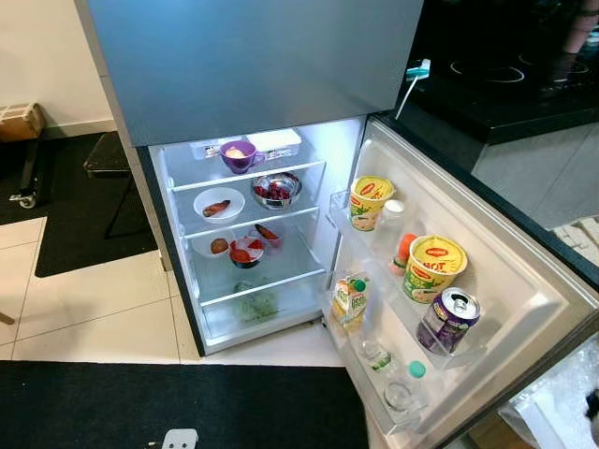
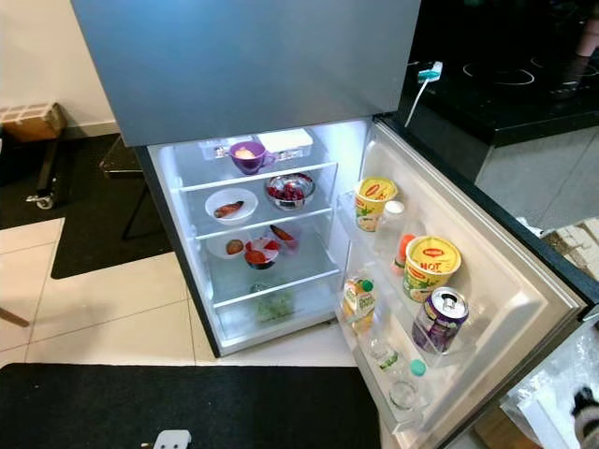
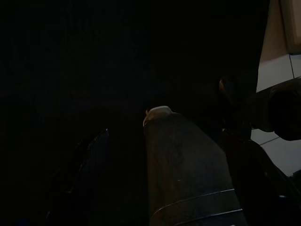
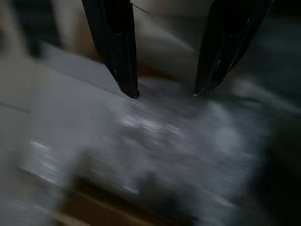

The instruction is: Restocking fridge

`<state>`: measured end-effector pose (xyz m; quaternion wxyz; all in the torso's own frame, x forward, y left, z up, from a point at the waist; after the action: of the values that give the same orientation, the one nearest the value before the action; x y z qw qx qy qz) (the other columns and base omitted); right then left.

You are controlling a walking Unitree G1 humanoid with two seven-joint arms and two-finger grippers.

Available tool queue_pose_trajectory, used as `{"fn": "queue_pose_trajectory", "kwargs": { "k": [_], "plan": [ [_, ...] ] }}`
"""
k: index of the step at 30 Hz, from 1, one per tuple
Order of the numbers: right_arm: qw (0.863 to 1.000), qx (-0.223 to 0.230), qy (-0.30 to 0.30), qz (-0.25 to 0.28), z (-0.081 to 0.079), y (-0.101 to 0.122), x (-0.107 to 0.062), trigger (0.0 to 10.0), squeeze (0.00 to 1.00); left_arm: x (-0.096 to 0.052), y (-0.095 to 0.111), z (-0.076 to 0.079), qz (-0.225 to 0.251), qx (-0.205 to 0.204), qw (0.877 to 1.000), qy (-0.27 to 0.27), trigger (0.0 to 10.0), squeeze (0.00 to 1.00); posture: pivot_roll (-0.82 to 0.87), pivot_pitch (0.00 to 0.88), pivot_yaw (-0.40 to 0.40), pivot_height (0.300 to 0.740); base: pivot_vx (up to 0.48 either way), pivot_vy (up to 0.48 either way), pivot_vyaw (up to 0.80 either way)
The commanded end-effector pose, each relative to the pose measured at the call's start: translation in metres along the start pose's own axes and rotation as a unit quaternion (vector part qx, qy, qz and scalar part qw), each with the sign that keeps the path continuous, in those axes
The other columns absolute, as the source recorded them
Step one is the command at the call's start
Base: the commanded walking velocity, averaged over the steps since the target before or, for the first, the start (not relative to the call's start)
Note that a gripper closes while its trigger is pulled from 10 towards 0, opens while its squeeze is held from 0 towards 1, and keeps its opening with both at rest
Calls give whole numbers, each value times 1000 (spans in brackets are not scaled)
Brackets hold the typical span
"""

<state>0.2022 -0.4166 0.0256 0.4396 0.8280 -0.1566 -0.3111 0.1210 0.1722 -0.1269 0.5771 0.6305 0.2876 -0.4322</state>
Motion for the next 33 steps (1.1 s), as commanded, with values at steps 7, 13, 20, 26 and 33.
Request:
{"fn": "queue_pose_trajectory", "kwargs": {
  "k": [7, 13, 20, 26, 33],
  "plan": [
    [990, 46, 121, -50, -14, -12, -5, 10000, 0, -1, -7, 4, -10, -6, 1000, -6, 10000, 0, -17, 0, -13, 740, 0, 0, 0],
    [973, 65, 204, -85, -22, -20, -12, 10000, 0, -1, -7, 4, -11, -5, 1000, -6, 10000, 0, -17, 0, -13, 740, 0, 0, 0],
    [912, 82, 357, -184, -48, -49, -30, 10000, 0, -1, -6, 3, -11, -4, 1000, -6, 10000, 0, -24, 0, -12, 740, 0, 0, 0],
    [850, 88, 443, -272, -81, -86, -46, 10000, 0, -1, -6, 4, -11, -3, 1000, -8, 10000, 0, -24, 0, -12, 740, 0, 0, 0],
    [764, 83, 536, -348, -121, -117, -68, 10000, 0, 0, -6, 4, -11, 0, 1000, -8, 10000, 0, -18, 0, -14, 740, 0, 0, 0]
  ]
}}
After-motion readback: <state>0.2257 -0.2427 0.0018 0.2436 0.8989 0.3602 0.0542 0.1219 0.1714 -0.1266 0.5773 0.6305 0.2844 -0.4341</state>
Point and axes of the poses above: a point about 5 cm out from each wrist's last joint towards the gripper, its own x axis pointing out of the wrist towards the gripper, its own y axis along the axis of the wrist's last joint, z = x × y, the point moved 2 cm from there along x, pointing out of the wrist towards the gripper, and after that the axes turned 13 degrees about x, right-handed, at the moved point
